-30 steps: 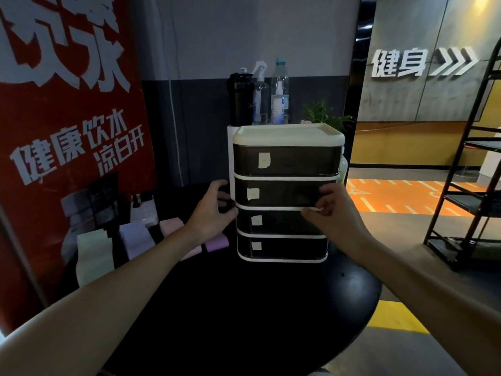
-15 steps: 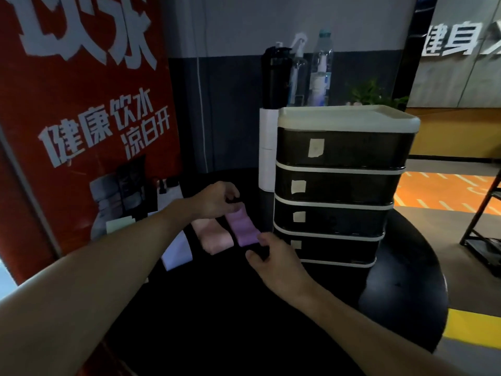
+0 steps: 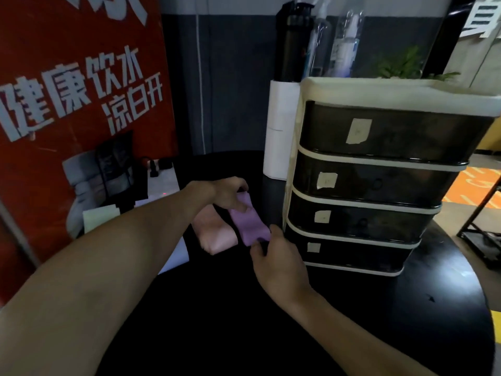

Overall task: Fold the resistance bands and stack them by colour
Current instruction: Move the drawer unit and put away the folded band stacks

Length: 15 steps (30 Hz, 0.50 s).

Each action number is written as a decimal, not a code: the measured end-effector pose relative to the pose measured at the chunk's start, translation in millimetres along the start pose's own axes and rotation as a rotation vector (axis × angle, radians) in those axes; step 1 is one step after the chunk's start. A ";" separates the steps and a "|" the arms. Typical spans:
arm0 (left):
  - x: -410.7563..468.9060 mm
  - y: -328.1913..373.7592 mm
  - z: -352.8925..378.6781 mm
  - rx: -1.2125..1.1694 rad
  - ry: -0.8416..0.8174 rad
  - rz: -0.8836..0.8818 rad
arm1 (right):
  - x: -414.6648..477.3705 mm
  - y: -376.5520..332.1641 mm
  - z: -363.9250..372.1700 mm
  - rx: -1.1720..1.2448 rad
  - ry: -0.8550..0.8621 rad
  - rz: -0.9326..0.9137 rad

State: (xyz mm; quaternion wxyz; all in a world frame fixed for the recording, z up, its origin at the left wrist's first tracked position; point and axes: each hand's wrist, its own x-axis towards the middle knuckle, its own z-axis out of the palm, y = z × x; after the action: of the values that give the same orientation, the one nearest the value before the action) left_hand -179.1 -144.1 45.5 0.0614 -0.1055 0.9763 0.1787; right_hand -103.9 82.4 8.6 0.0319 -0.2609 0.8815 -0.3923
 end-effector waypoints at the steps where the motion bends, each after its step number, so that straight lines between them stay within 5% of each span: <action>1: 1.8 -0.1 -0.8 0.001 0.001 -0.002 | 0.1 1.5 0.9 0.009 0.013 0.005; 15: -16.3 16.5 -14.2 -0.075 0.100 0.133 | -3.2 9.6 0.2 0.102 0.049 0.053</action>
State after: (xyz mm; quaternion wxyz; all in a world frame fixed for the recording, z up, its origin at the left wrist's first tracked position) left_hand -168.2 -131.2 66.7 -0.0034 -0.0515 0.9757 0.2131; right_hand -105.2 89.1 1.2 0.0337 -0.2257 0.8676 -0.4419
